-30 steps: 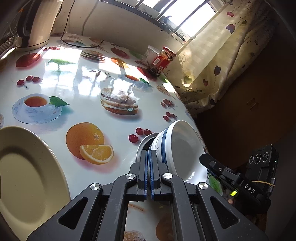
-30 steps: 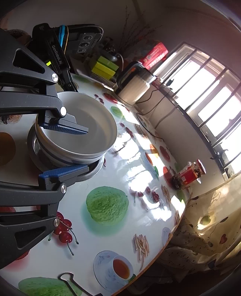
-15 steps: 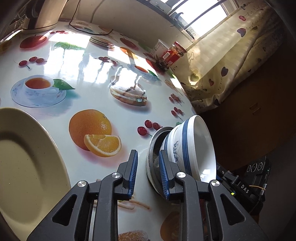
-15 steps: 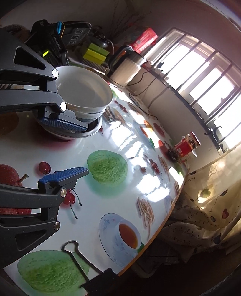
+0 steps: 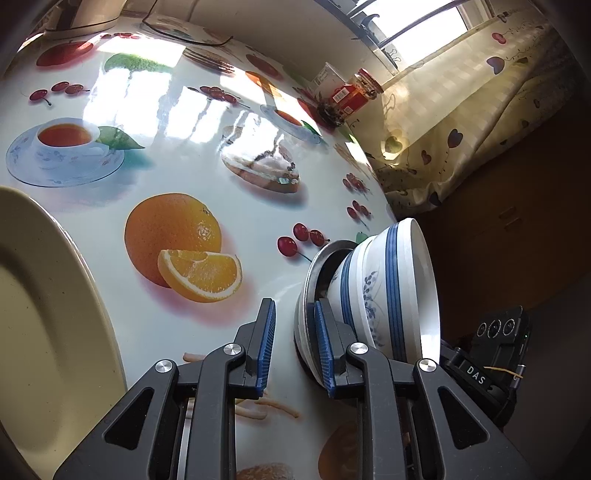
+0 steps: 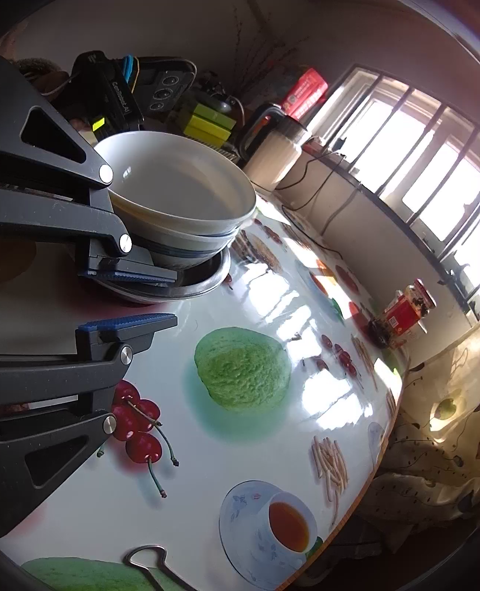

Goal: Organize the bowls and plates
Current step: 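Carry the bowl stack with both grippers over the beige plate stack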

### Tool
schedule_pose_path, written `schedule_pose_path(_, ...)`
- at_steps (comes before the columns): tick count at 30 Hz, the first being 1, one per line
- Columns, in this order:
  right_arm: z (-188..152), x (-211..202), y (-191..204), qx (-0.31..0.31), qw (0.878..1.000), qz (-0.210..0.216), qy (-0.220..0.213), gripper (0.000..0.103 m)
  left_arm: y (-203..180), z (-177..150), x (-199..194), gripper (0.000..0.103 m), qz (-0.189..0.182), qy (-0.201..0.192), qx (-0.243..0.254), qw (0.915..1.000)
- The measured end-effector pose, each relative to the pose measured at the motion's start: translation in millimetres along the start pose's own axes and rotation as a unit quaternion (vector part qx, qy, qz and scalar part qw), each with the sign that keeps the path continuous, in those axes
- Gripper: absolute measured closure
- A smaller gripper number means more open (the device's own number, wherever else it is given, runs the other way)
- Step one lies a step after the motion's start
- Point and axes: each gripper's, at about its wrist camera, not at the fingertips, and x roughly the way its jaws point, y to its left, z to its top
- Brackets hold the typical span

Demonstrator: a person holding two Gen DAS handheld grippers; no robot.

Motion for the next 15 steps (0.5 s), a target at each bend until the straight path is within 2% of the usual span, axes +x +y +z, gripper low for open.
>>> schedule_pose_path(2,0.1,0.5,0.4,0.001,1.0,0.005,0.001,0.092,0.1,0.5,0.7,0.084,-0.003,0.001,-0.001,1.0)
schedule_pose_path(4,0.3,0.4,0.3,0.0,1.0,0.006,0.001,0.092,-0.6,0.5,2.0,0.091,-0.011,0.003,0.0,0.9999)
schedule_pose_path(6,0.7,0.7,1.0,-0.003,1.0,0.007,0.002,0.092,-3.2,0.4,3.0,0.094,-0.012,0.003,0.004,0.9999)
schedule_pose_path(15,2.1,1.8,-0.6,0.004,1.0,0.014,0.004,0.092,-5.9,0.6,2.1,0.094,-0.009,0.0,0.007,0.9999)
